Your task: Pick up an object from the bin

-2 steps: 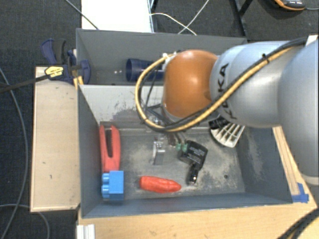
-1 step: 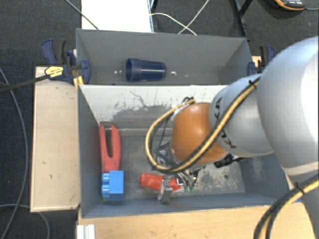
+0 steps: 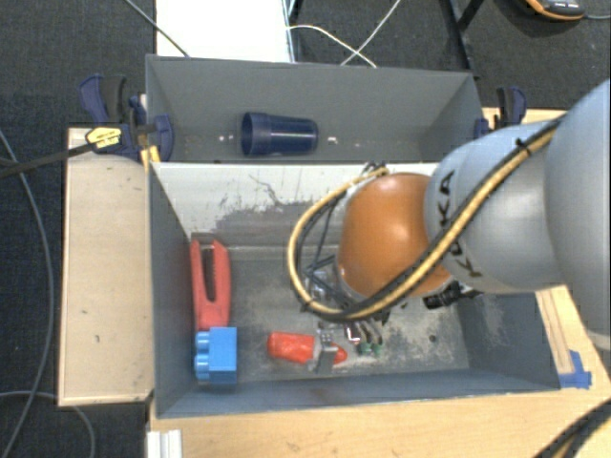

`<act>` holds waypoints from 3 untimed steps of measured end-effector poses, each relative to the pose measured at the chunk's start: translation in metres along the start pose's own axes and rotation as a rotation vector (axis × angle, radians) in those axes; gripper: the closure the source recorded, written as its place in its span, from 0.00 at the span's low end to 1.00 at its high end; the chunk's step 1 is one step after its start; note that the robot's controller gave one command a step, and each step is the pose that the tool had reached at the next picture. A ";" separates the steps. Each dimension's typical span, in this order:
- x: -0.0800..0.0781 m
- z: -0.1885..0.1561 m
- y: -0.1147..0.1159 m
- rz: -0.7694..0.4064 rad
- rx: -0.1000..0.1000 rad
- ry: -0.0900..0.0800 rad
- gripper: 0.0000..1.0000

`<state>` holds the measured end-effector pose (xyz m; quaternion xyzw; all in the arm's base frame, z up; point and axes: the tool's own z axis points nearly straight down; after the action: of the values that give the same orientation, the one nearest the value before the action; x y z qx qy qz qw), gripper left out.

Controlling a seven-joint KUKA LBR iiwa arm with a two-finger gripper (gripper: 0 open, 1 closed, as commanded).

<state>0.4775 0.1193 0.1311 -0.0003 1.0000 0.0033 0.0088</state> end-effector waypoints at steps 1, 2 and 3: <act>-0.001 0.031 -0.023 -0.058 0.005 0.022 0.00; 0.000 0.061 -0.014 -0.002 -0.001 0.003 0.00; 0.001 0.061 0.004 -0.188 0.001 0.011 1.00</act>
Offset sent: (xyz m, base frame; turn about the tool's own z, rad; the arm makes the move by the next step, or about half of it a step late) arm 0.0014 -0.0140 -0.0611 -0.0024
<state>0.4773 0.1239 0.0703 -0.0942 0.9955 0.0021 0.0038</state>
